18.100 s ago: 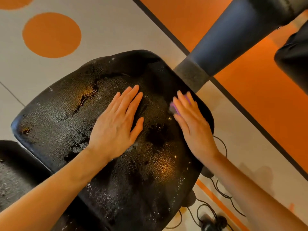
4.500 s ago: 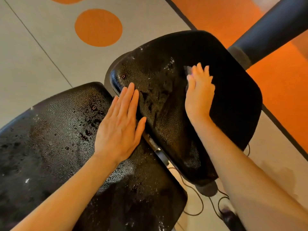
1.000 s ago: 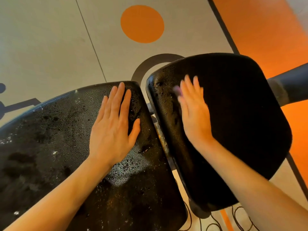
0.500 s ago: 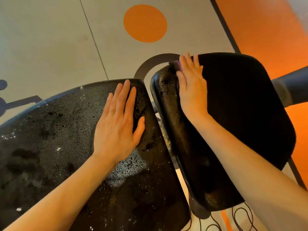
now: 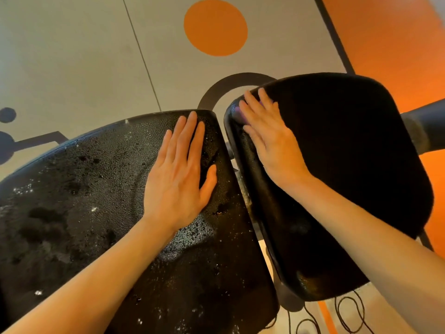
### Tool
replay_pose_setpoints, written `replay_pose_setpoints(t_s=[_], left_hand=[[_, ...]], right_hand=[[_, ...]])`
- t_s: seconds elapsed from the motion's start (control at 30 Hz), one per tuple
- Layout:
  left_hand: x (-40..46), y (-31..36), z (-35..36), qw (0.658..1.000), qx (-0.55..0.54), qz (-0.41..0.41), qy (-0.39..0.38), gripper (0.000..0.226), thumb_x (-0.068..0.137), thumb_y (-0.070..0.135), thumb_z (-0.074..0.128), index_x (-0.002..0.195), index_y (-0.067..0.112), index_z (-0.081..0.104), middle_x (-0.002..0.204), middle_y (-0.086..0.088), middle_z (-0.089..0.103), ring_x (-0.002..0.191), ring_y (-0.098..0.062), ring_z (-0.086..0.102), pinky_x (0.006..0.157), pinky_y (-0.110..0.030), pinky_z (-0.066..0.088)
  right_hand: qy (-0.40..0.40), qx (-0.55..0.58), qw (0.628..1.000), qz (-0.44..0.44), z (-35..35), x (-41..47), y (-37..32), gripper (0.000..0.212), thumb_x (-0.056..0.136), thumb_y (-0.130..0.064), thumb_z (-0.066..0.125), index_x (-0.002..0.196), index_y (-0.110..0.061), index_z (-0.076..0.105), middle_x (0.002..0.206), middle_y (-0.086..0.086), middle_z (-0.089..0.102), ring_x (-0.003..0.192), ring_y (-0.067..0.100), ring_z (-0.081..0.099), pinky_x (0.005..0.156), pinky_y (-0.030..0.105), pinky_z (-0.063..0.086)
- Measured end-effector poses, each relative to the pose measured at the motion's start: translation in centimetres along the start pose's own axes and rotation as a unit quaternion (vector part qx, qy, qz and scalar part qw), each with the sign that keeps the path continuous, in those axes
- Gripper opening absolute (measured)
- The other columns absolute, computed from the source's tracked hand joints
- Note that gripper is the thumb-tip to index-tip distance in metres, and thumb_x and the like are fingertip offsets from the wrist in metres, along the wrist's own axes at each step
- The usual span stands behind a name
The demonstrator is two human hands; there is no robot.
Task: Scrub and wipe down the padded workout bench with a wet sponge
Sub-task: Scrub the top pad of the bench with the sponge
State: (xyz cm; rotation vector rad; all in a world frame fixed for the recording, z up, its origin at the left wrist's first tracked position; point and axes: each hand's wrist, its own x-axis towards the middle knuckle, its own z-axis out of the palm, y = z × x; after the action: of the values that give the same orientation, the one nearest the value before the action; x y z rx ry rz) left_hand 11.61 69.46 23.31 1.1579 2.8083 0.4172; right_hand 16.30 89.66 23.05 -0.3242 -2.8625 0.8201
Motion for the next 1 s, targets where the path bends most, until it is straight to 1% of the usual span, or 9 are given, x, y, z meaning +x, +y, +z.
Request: replay_pose_setpoints(t_s=[0.03, 0.13, 0.2, 0.33, 0.5, 0.6, 0.7, 0.87, 1.0], left_hand=[[0.0, 0.0, 0.0, 1.000, 0.000, 0.001, 0.000, 0.069, 0.101, 0.042, 0.038, 0.155, 0.005, 0.019, 0.165, -0.012, 0.011, 0.153, -0.026, 0.006, 0.125, -0.038, 0.003], [-0.1, 0.0, 0.1, 1.000, -0.002, -0.001, 0.003, 0.069, 0.101, 0.042, 0.037, 0.155, 0.004, 0.019, 0.165, -0.012, 0.012, 0.153, -0.026, 0.006, 0.125, -0.038, 0.003], [-0.1, 0.0, 0.2, 1.000, 0.003, 0.003, 0.001, 0.069, 0.101, 0.042, 0.037, 0.155, 0.005, 0.019, 0.165, -0.011, 0.012, 0.153, -0.026, 0.005, 0.125, -0.038, 0.003], [-0.1, 0.0, 0.2, 1.000, 0.015, 0.003, 0.002, 0.069, 0.102, 0.044, 0.035, 0.156, 0.006, 0.016, 0.165, -0.009, 0.011, 0.154, -0.025, 0.004, 0.125, -0.037, 0.002], [-0.1, 0.2, 0.1, 1.000, 0.013, -0.003, 0.001, 0.069, 0.102, 0.042, 0.038, 0.156, 0.007, 0.015, 0.165, -0.009, 0.010, 0.154, -0.023, 0.004, 0.125, -0.037, 0.002], [-0.1, 0.2, 0.1, 1.000, 0.016, -0.005, 0.006, 0.069, 0.101, 0.042, 0.038, 0.156, 0.006, 0.016, 0.165, -0.009, 0.012, 0.154, -0.024, 0.005, 0.125, -0.037, 0.003], [-0.2, 0.1, 0.3, 1.000, 0.015, -0.002, 0.009, 0.069, 0.101, 0.042, 0.037, 0.156, 0.006, 0.017, 0.165, -0.009, 0.012, 0.154, -0.024, 0.005, 0.126, -0.037, 0.003], [-0.1, -0.1, 0.3, 1.000, 0.012, 0.000, 0.014, 0.069, 0.102, 0.042, 0.037, 0.156, 0.005, 0.016, 0.165, -0.010, 0.011, 0.153, -0.025, 0.005, 0.125, -0.036, 0.002], [-0.2, -0.1, 0.4, 1.000, 0.015, 0.008, 0.014, 0.069, 0.101, 0.043, 0.036, 0.156, 0.005, 0.017, 0.165, -0.011, 0.011, 0.153, -0.025, 0.006, 0.125, -0.036, 0.002]], right_hand=[[-0.015, 0.003, 1.000, -0.021, -0.5, -0.5, 0.6, 0.043, 0.099, -0.011, 0.043, 0.142, -0.008, 0.040, 0.153, 0.010, 0.034, 0.146, 0.022, 0.016, 0.121, 0.035, 0.007], [0.096, 0.040, 0.990, 0.091, 0.7, 1.2, 0.0, 0.040, 0.100, -0.012, 0.043, 0.140, -0.008, 0.044, 0.151, 0.009, 0.037, 0.146, 0.025, 0.020, 0.121, 0.037, 0.009], [0.123, 0.025, 0.984, 0.122, 1.7, 1.9, -1.0, 0.039, 0.101, -0.013, 0.042, 0.139, -0.007, 0.045, 0.150, 0.010, 0.038, 0.146, 0.028, 0.020, 0.120, 0.040, 0.008], [0.007, 0.017, 0.999, -0.026, -0.3, -0.1, 0.8, 0.041, 0.099, -0.013, 0.045, 0.140, -0.010, 0.045, 0.151, 0.010, 0.037, 0.146, 0.027, 0.019, 0.121, 0.037, 0.008], [-0.010, 0.001, 1.000, -0.007, -0.4, -8.7, 0.2, 0.041, 0.098, -0.017, 0.043, 0.138, -0.008, 0.047, 0.150, 0.010, 0.039, 0.146, 0.028, 0.021, 0.120, 0.049, 0.017], [0.022, 0.040, 0.999, 0.020, 0.6, -2.2, -1.0, 0.036, 0.096, -0.011, 0.047, 0.132, -0.005, 0.054, 0.145, 0.014, 0.045, 0.143, 0.034, 0.026, 0.119, 0.049, 0.015], [0.060, 0.007, 0.998, 0.026, 2.1, 2.8, -2.2, 0.032, 0.094, -0.008, 0.054, 0.125, -0.005, 0.061, 0.143, 0.014, 0.048, 0.142, 0.038, 0.027, 0.117, 0.052, 0.014], [-0.026, -0.053, 0.997, -0.041, 0.0, -9.4, -1.4, 0.037, 0.095, -0.010, 0.052, 0.131, -0.006, 0.055, 0.147, 0.011, 0.043, 0.144, 0.033, 0.025, 0.118, 0.052, 0.021], [0.022, -0.081, 0.996, -0.017, 1.7, -0.5, -2.4, 0.030, 0.094, -0.010, 0.054, 0.123, -0.008, 0.062, 0.145, 0.011, 0.046, 0.143, 0.034, 0.027, 0.117, 0.054, 0.020]])
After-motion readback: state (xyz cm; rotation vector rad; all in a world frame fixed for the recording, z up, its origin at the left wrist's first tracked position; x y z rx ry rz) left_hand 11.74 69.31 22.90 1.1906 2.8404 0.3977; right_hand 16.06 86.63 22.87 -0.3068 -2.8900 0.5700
